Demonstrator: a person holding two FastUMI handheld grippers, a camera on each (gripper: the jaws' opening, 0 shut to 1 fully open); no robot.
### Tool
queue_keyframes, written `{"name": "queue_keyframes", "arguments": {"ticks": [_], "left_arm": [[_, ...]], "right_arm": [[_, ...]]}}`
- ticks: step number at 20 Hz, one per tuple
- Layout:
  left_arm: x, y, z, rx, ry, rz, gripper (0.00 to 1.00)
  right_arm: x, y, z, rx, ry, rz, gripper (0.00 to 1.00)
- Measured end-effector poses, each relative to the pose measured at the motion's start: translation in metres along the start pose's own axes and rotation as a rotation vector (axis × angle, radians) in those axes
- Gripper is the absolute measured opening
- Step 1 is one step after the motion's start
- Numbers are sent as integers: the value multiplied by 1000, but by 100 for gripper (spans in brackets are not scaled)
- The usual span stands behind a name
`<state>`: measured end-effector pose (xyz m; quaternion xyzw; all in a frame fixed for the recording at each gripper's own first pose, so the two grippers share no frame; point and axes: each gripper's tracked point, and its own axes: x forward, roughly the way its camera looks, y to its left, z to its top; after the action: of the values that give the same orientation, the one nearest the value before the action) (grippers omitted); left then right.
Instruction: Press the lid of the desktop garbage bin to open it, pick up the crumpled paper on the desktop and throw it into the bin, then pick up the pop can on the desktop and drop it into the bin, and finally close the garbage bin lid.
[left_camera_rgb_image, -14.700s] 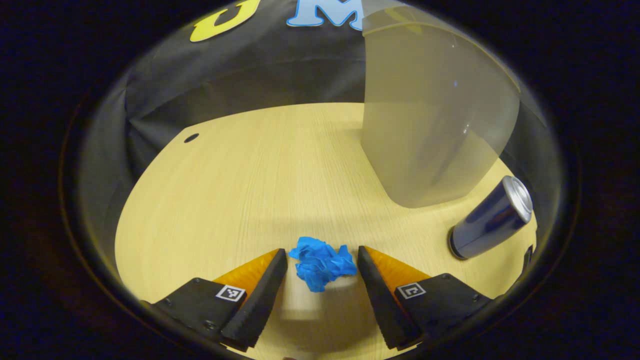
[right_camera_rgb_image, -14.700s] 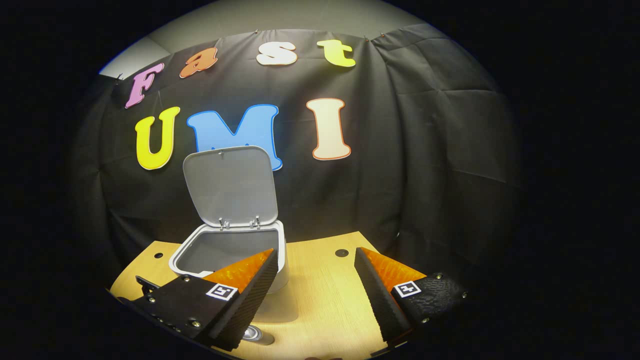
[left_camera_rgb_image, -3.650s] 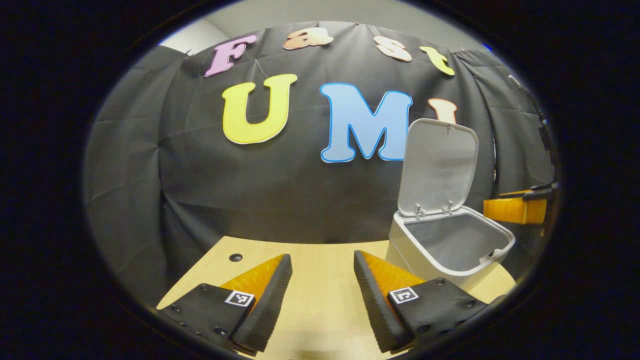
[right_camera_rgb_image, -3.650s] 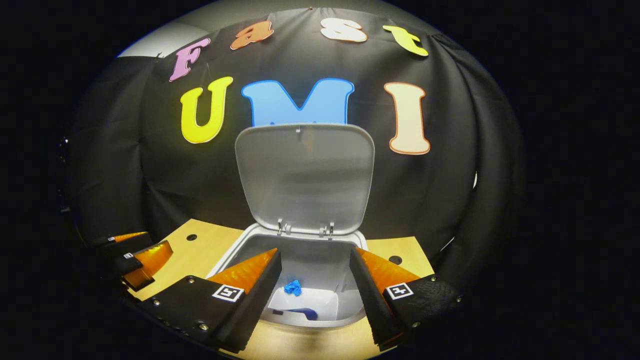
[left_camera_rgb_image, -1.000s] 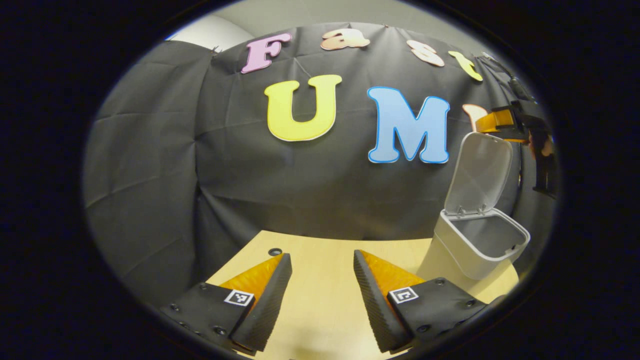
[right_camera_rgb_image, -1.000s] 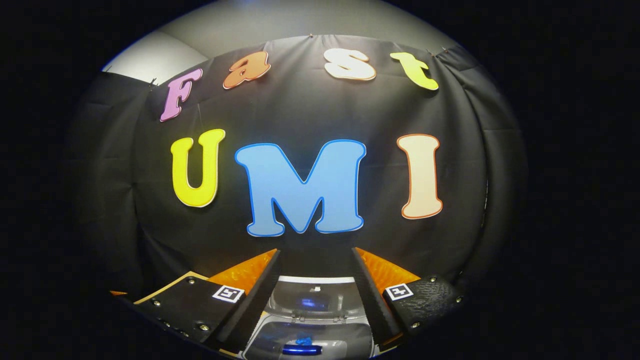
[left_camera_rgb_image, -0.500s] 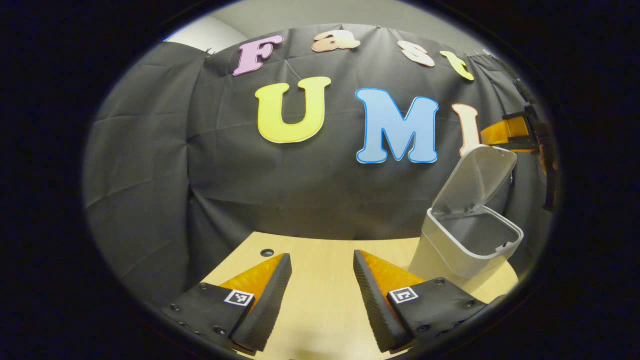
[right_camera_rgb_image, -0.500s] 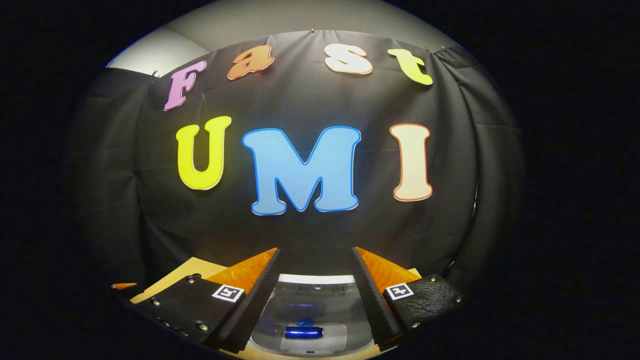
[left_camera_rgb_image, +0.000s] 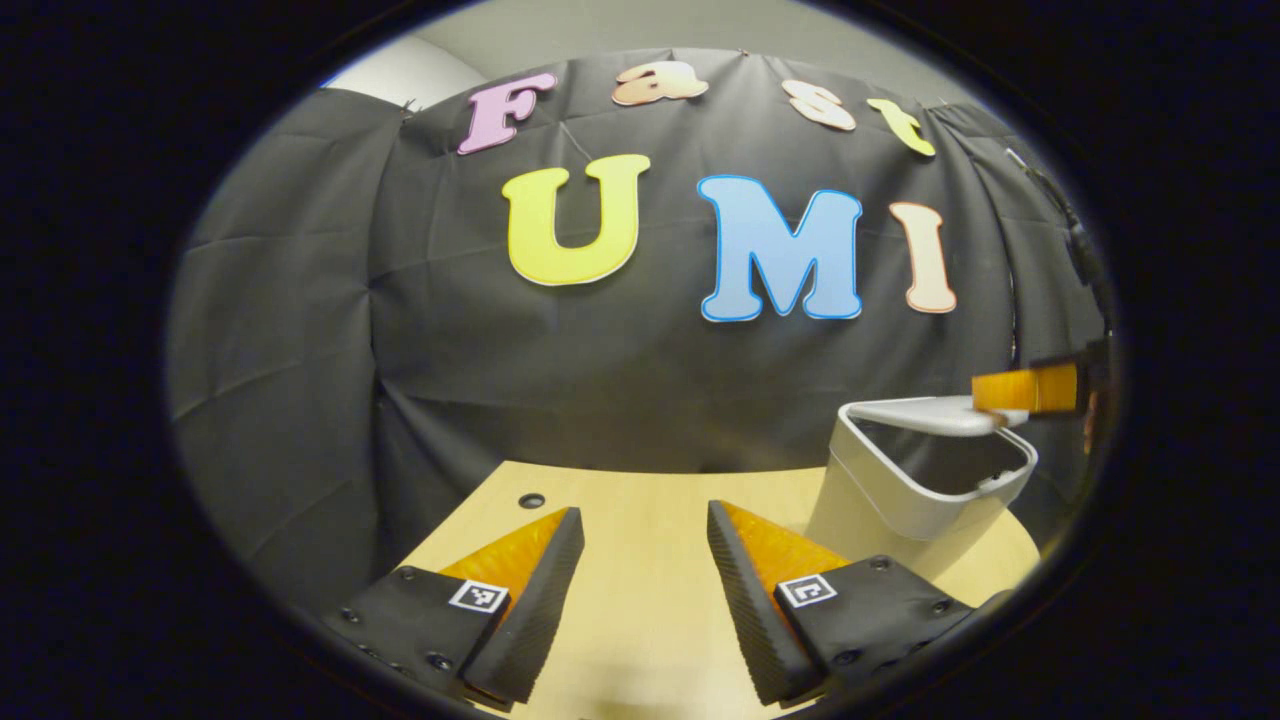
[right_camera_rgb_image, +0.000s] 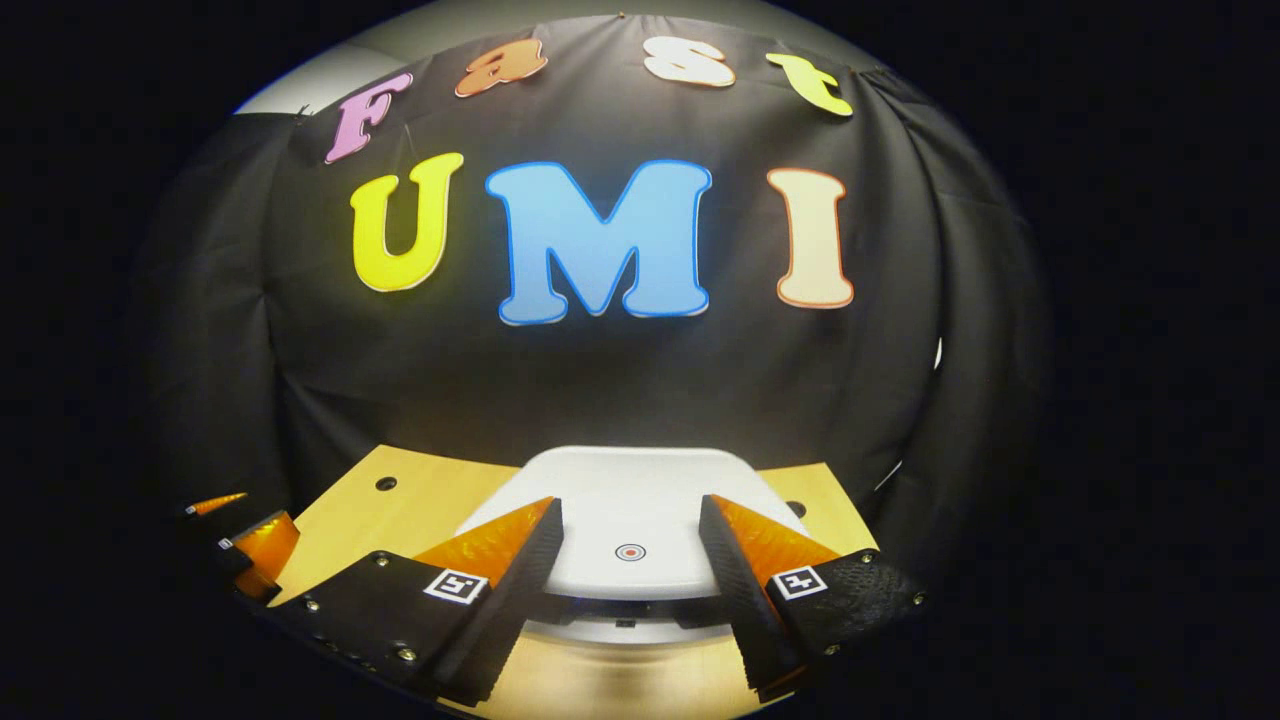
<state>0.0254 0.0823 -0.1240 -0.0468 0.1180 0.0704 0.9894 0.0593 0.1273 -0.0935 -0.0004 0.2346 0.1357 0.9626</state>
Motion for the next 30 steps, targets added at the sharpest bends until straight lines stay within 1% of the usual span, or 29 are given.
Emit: {"name": "queue_keyframes", "arguments": {"ticks": [2,3,4,7,13,19,23,26,28,30], "left_arm": [[-3,1,-1,0,1,2,85],[-4,1,-1,1,-1,3,83],[-5,2,0,4,-2,5,85],[-9,4,-4,4,2,8,85],[-13,-1,-12,-5,17,-1,85],[-15,-7,-17,5,28,-16,85],[-15,-7,-17,4,30,-13,85],[-15,-8,-17,2,30,-15,85],[-15,-10,-16,4,28,-17,85],[-16,-11,-17,4,25,-19,85]], "right_arm": [[2,0,-15,-7,24,-3,88],[2,0,-19,-12,29,-5,88],[1,0,-21,-14,33,-6,88],[1,-1,-31,-16,43,-7,88],[0,0,-33,-17,-31,8,88],[0,0,-36,-22,-83,-5,88],[2,0,-37,-17,-103,-1,89],[2,-1,-41,12,-110,13,89],[3,0,-40,-3,-120,7,89],[2,-1,-41,9,-122,3,89]]}}
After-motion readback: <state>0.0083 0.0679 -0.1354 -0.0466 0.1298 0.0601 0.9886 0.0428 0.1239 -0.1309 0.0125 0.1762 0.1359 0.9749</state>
